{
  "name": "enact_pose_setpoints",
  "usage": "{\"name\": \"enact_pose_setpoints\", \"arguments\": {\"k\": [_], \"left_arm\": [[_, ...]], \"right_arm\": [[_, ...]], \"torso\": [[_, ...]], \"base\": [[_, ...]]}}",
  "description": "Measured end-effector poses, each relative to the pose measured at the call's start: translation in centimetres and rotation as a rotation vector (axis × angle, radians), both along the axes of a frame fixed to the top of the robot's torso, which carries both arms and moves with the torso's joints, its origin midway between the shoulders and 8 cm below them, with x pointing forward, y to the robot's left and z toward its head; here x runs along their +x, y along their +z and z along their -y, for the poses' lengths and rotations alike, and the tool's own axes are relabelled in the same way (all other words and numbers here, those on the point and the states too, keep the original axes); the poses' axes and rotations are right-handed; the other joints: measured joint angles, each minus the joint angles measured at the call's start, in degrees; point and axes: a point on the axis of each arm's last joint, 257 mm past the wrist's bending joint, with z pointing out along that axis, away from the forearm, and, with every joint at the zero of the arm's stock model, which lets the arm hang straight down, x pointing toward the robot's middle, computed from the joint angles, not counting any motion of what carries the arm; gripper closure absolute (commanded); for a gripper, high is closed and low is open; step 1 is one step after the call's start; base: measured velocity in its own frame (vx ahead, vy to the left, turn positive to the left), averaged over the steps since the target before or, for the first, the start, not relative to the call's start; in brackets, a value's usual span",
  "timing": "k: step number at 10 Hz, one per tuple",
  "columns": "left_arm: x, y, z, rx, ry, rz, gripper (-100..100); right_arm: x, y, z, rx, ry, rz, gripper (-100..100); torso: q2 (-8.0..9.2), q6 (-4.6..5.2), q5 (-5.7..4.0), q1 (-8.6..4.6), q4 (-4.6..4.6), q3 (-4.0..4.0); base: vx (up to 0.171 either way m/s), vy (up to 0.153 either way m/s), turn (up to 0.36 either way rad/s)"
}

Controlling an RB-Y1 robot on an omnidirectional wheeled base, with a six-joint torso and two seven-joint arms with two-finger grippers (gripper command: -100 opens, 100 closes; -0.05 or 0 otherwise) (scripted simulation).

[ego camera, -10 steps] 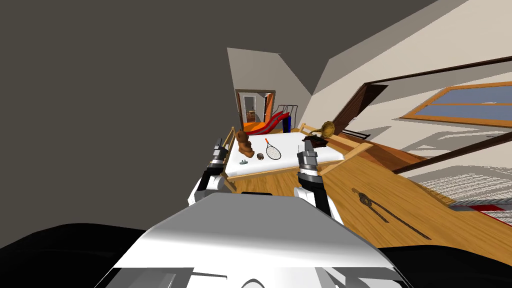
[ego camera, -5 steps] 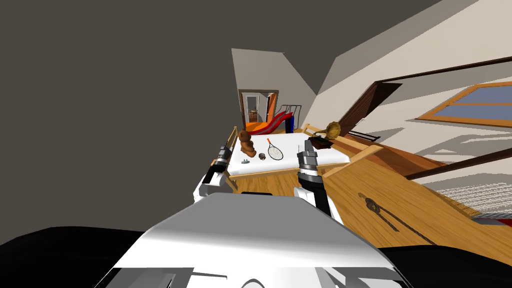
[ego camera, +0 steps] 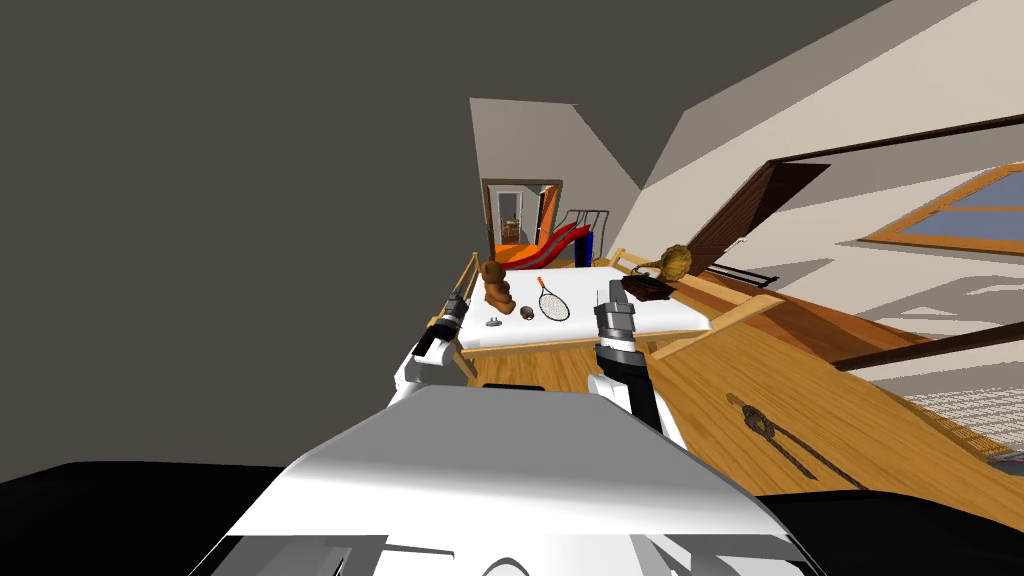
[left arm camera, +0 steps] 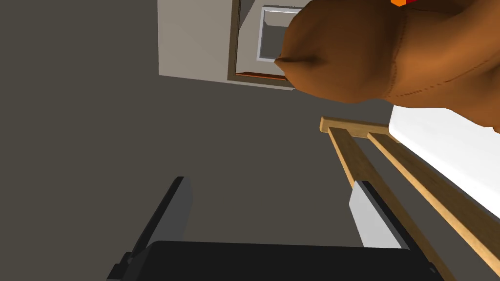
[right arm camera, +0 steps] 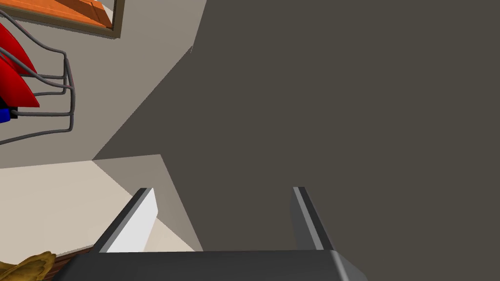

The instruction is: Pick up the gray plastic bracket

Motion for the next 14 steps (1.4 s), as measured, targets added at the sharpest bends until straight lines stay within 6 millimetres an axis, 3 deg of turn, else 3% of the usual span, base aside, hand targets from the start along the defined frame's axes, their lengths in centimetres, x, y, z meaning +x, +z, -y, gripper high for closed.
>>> {"name": "enact_pose_setpoints", "arguments": {"k": [9,14], "left_arm": [[4.8,-9.6,0.0,-0.074,-0.049,-0.313,-100],[5.4,-14.6,-0.7,-0.104,-0.052,-0.483,-100]], "right_arm": [[0.0,0.0,0.0,0.0,0.0,0.0,0],[0.0,0.0,0.0,0.0,0.0,0.0,0]], "torso": [[-0.03,0.01,-0.01,-0.05,0.0,-0.02],[-0.03,0.0,-0.02,-0.1,-0.01,-0.02]], "base": [[-0.004,-0.003,0.045],[0.002,-0.021,0.017]]}}
